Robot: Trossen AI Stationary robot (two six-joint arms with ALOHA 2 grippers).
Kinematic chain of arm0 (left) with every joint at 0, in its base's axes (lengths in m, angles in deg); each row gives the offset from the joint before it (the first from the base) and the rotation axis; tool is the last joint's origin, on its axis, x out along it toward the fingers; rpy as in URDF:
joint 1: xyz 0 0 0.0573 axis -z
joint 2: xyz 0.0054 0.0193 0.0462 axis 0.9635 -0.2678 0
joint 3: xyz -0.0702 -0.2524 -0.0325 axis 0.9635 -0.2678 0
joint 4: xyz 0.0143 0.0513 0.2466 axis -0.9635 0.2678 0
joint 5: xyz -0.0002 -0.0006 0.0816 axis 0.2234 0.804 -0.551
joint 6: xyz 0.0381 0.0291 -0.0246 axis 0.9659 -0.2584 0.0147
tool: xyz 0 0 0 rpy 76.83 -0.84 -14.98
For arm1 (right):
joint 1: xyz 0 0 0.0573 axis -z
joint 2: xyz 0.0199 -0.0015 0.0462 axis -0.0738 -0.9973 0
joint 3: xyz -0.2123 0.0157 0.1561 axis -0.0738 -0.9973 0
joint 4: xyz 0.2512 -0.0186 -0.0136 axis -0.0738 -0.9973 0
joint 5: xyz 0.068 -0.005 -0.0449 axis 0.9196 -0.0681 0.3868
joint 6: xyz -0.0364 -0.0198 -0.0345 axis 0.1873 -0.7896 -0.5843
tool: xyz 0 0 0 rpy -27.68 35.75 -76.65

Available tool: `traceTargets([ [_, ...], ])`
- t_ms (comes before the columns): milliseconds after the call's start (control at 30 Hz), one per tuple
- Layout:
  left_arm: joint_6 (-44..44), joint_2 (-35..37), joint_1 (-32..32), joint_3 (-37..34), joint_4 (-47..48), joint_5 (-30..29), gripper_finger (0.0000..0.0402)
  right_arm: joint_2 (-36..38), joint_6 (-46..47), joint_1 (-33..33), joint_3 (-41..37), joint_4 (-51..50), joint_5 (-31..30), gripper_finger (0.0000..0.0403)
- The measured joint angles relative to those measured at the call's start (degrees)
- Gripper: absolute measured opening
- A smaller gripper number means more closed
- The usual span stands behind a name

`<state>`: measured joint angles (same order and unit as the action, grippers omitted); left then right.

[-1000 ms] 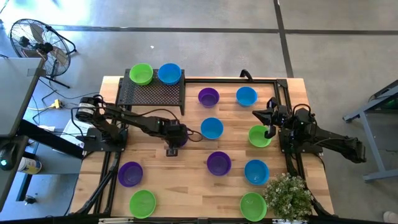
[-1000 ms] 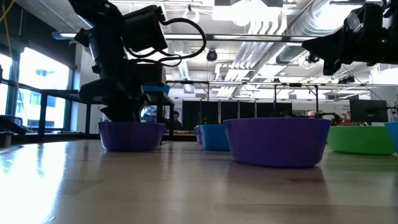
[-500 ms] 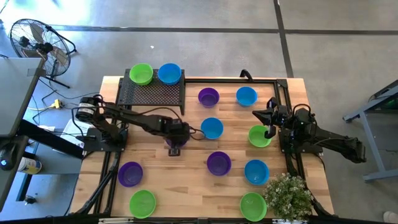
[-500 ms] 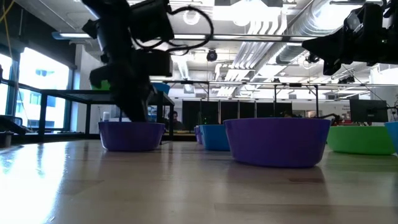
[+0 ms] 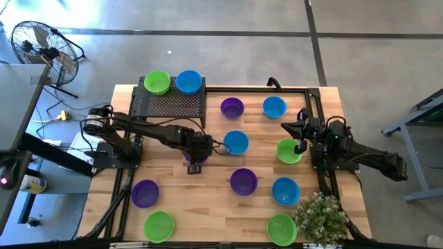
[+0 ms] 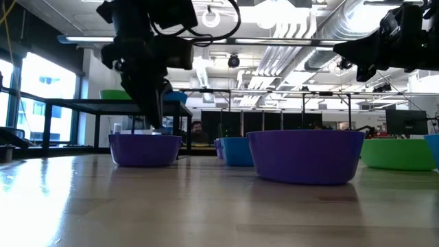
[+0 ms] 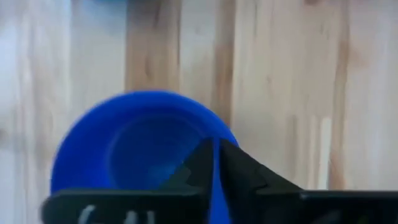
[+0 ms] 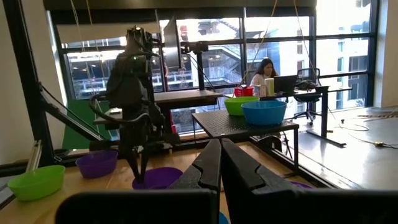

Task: Pick & Place Mini bowls
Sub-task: Put the violet bowl on the shelf

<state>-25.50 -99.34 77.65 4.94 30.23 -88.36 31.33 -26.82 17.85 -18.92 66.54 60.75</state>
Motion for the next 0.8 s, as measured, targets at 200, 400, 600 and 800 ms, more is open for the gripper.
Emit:
traceTargets([
  [200, -4.0, 0.0, 1.6, 2.8, 2.8, 0.4, 0.0099, 0.0, -1.3, 0.0, 0.0, 0.9, -0.3, 0.0],
  [400, -8.5, -2.6, 5.2, 2.4, 2.1, -2.8, 0.0143, 0.0, -1.7, 0.0, 0.0, 0.9, -0.4, 0.0],
  [600, -11.6, -6.4, 6.7, 2.3, 2.0, -4.4, 0.0144, 0.0, -2.2, 0.0, 0.0, 1.3, -0.5, 0.0],
  [800, -11.8, -8.7, 6.6, 2.2, 1.1, -6.3, 0.0109, 0.0, -2.2, 0.0, 0.0, 1.7, -0.4, 0.0],
])
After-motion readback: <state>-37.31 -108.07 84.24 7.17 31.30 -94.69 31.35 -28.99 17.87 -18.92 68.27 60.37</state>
